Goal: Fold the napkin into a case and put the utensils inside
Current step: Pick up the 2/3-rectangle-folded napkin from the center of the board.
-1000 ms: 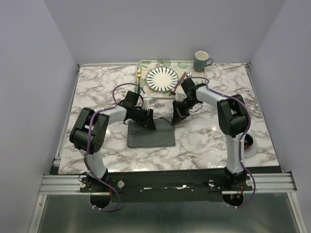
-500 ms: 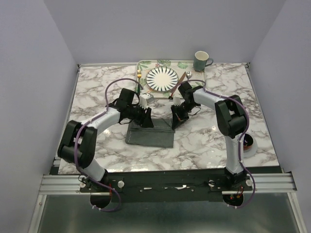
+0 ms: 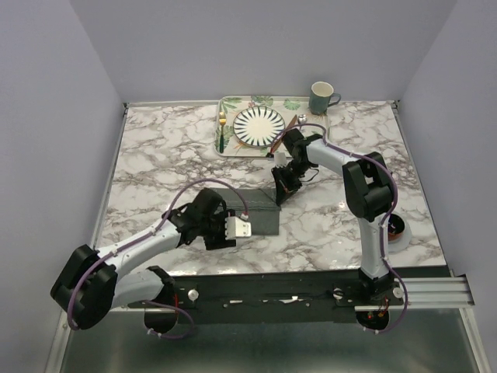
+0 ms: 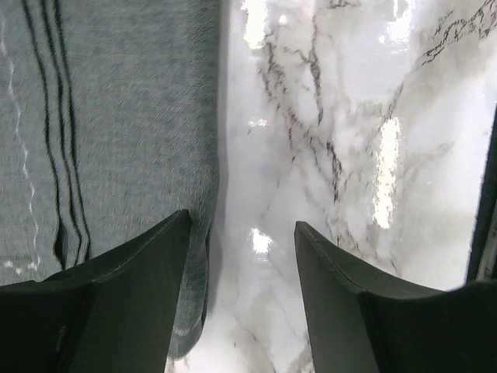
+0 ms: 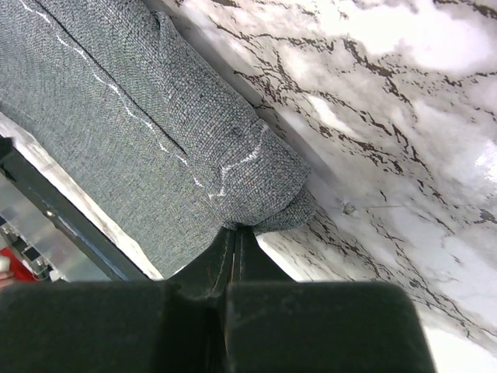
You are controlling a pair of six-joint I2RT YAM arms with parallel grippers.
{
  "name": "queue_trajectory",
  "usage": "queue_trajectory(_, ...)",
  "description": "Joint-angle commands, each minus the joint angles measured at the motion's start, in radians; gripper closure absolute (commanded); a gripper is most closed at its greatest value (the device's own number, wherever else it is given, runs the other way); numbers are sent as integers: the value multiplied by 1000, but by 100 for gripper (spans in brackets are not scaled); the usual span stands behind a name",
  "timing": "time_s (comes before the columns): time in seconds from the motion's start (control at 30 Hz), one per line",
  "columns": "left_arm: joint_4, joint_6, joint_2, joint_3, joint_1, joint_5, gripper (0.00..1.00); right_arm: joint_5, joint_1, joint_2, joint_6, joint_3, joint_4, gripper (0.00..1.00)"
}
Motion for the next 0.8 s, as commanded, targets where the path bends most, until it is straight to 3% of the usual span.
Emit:
queue_trajectory(0.0,225,135,-13,-101,-113,-228,33,113,-3,54,-52,10,-1,97)
queue_trajectory(0.27,414,224,94,-214,-278,-410,45,129,-3,54,-65,7,-6,97)
queue_trajectory(0.37,447,238,140,-213,-289,-434,54,132,-3,55,-70,7,-6,97)
queue_trajectory(0.47,454,235,174,-191,-290,-457,73,136,-3,55,-75,6,-4,97)
queue_trajectory(0.5,445,227,171,-182,-289,-442,85,138,-3,54,-76,4,-6,98)
queue_trajectory(0.6,326,189,128,-116,-289,-353,100,141,-2,38,-93,-8,-4,98)
queue_trajectory(0.77,141,-8,126,45,-276,-186,100,138,-3,3,-125,-40,7,98)
